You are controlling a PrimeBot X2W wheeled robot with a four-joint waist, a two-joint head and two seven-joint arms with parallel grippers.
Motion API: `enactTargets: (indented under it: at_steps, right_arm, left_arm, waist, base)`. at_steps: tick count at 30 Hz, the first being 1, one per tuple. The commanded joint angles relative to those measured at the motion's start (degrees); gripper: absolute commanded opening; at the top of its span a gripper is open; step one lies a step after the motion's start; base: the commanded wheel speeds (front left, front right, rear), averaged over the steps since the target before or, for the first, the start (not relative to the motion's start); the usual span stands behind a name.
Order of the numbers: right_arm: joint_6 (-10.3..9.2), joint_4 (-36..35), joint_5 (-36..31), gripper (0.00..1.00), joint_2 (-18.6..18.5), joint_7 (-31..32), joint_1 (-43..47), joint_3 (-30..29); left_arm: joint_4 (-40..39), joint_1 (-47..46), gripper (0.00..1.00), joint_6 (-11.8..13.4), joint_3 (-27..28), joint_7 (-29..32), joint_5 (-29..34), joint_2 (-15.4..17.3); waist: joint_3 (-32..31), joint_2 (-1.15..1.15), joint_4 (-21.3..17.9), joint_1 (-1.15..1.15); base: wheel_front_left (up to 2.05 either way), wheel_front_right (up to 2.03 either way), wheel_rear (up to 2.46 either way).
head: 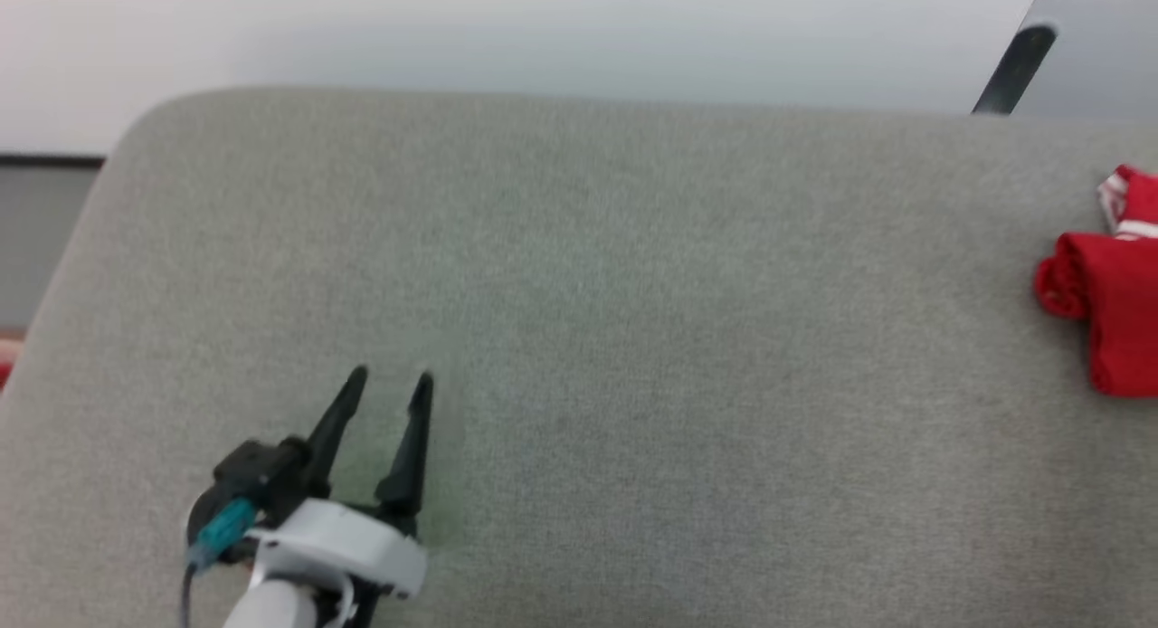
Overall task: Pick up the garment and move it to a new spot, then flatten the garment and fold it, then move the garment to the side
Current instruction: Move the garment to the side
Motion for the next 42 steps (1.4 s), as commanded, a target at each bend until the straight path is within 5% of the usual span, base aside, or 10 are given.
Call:
enactTargets:
  at_steps: [1,13,24,42]
  right_arm:
    - [-0.10,-1.1,1.9,1.00,1.1,-0.7,2.4,0.8]
    - [-0.09,-15.8,13.2,1.00,7.3,-13.4,20.8,9.5]
    - [-0.09,-13.5,17.2,1.00,10.1,-20.2,29.8,10.0]
    - [-0.09,-11.9,18.7,1.00,11.4,-22.3,33.2,11.3]
  left_arm:
    - [-0.2,1.3,1.00,0.2,0.7,0.0,0.1,0.4]
    - [-4.6,10.7,1.00,2.5,7.5,0.0,2.6,1.1]
    - [-7.7,16.2,1.00,1.8,12.3,0.0,6.1,-0.5]
    - [-8.4,20.1,1.00,0.2,15.7,0.0,7.8,-1.3]
  waist:
    - [-3.8,0.00,-1.4,0.00]
    - [-11.5,0.00,-3.3,0.00]
    - [-14.2,0.00,-2.9,0.00]
    - [-14.4,0.00,-2.7,0.00]
  base:
    - [0.00,0.00,0.00]
    - [0.00,0.00,0.00]
    - [0.00,0.00,0.00]
    - [0.00,0.00,0.00]
